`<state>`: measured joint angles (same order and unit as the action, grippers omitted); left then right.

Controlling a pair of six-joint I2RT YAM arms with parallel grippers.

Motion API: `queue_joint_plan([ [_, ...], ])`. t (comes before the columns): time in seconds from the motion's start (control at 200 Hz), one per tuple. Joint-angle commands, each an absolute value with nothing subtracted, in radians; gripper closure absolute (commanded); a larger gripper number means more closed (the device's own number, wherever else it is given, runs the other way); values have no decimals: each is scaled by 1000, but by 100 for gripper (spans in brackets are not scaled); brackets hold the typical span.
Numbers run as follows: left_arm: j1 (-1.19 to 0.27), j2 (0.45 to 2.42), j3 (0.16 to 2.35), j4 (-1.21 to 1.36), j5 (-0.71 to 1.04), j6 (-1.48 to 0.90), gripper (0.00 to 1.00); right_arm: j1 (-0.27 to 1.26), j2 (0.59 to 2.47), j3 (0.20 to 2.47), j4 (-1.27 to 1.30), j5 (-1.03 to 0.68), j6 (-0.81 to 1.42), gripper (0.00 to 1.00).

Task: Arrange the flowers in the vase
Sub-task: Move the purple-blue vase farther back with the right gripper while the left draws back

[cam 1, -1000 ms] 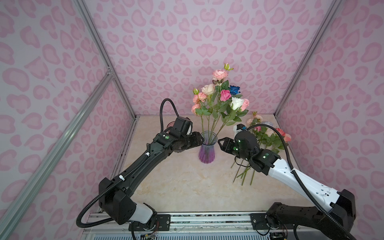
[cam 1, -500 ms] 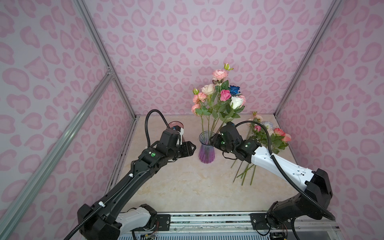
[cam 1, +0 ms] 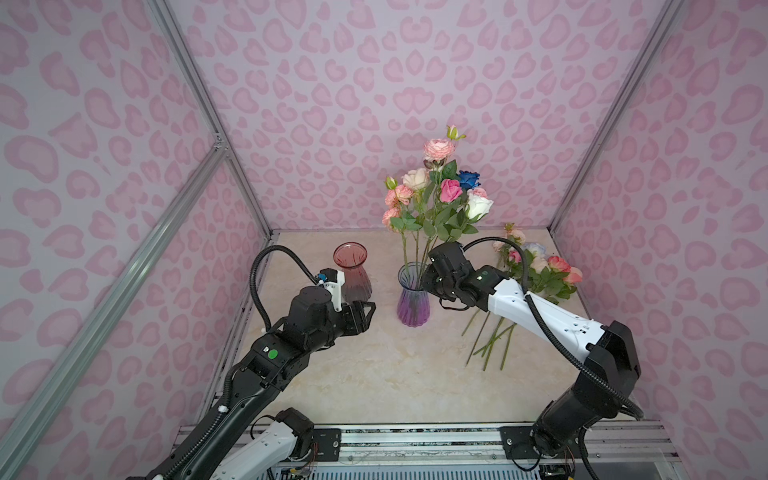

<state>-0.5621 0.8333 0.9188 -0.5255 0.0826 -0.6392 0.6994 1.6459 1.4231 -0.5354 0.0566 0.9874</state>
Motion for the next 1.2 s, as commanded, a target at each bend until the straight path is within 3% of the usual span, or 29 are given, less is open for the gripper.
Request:
queue_joint_plan([
  [0.0,-561,822,916,-525,72,-614,35,682,1671,1451,-609,32,916,70],
  [0.33,-561,807,910,-534,67,-606,35,657,1709,1572,-725,17,809,80],
  [0.755,-561,789,893,-538,64,-614,35,654,1686,1511,-739,-15,773,75],
  [1.195,-561,778,877,-533,56,-614,35,646,1676,1495,-710,-29,760,96],
])
